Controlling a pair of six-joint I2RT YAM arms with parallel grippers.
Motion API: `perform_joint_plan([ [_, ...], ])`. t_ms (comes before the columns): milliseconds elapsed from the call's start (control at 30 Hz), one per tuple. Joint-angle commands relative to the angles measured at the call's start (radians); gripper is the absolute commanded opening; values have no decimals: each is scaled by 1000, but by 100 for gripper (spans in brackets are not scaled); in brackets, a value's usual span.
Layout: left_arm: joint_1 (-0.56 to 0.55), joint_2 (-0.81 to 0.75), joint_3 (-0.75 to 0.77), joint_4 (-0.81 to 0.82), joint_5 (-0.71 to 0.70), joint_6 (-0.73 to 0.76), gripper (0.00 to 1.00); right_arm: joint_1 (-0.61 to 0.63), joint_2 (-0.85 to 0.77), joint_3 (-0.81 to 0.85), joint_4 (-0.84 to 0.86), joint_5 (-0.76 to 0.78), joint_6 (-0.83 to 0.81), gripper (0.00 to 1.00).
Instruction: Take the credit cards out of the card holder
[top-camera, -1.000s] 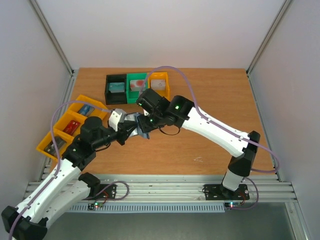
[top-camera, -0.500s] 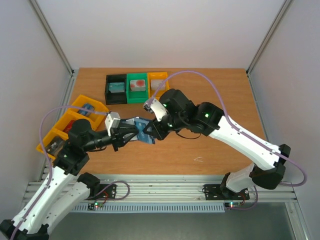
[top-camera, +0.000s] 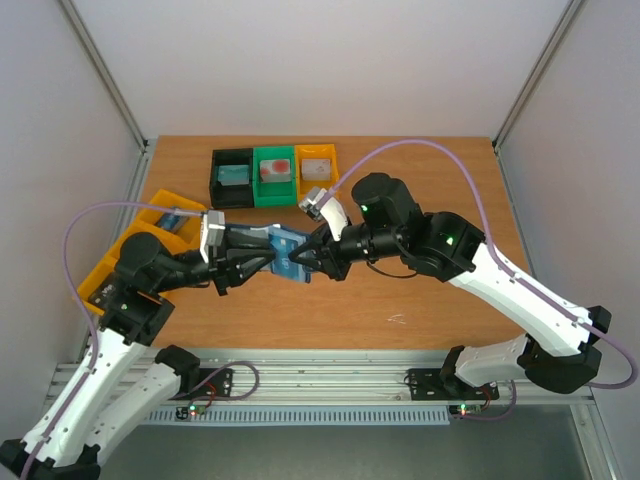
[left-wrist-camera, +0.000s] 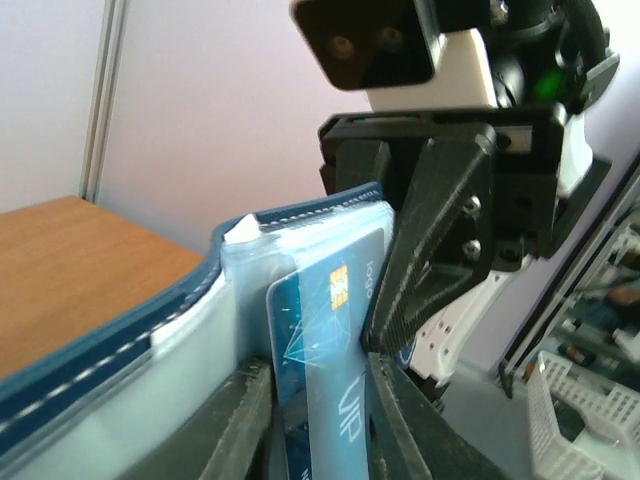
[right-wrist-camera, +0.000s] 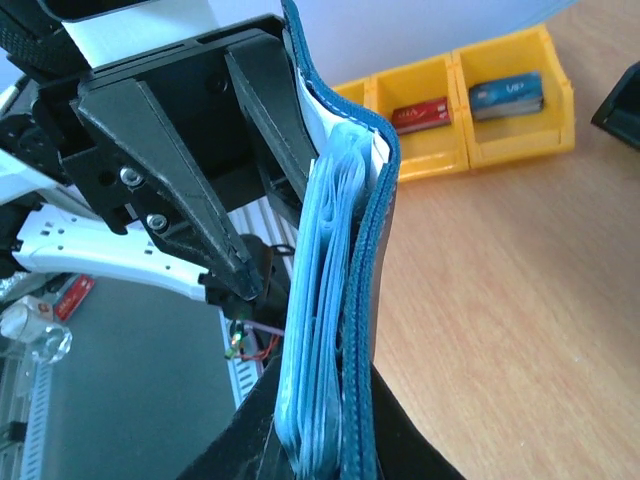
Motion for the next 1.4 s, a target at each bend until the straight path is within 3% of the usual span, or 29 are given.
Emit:
perform_joint_plan([
  [0, -31, 44, 79, 248, 61, -116, 20, 32, 45, -20, 206, -111, -23, 1],
  [67, -38, 53, 90, 256, 64, -132, 4, 32, 55, -9, 204, -75, -16, 1],
  [167, -40, 55, 88, 249, 60, -137, 0, 27, 53, -18, 228, -37, 4, 1],
  [367, -32, 19, 67, 237, 53, -164, 0, -34, -22, -130, 322, -84, 59, 3],
  [533, -18, 2, 51, 234, 16, -193, 0, -59, -76, -207, 355, -162, 58, 17],
  [667, -7, -13, 34, 218, -27, -199, 0, -66, -110, -253, 366, -168, 61, 20],
  [833, 3, -19, 25, 217, -43, -200, 0, -68, -124, -275, 384, -207, 64, 15],
  [967, 17, -40, 23, 164, -36, -153, 0, -76, -144, -272, 342, -210, 37, 4],
  [1133, 8, -53, 9, 52, 127, 27, 0, -81, -138, -227, 246, -231, 13, 1],
  [1233, -1, -33, 21, -83, 78, 111, 0, -78, -85, -178, 210, -293, 12, 1],
  [1367, -1, -2, 62, -166, 67, 166, 14, -68, -66, -161, 224, -328, -1, 1],
])
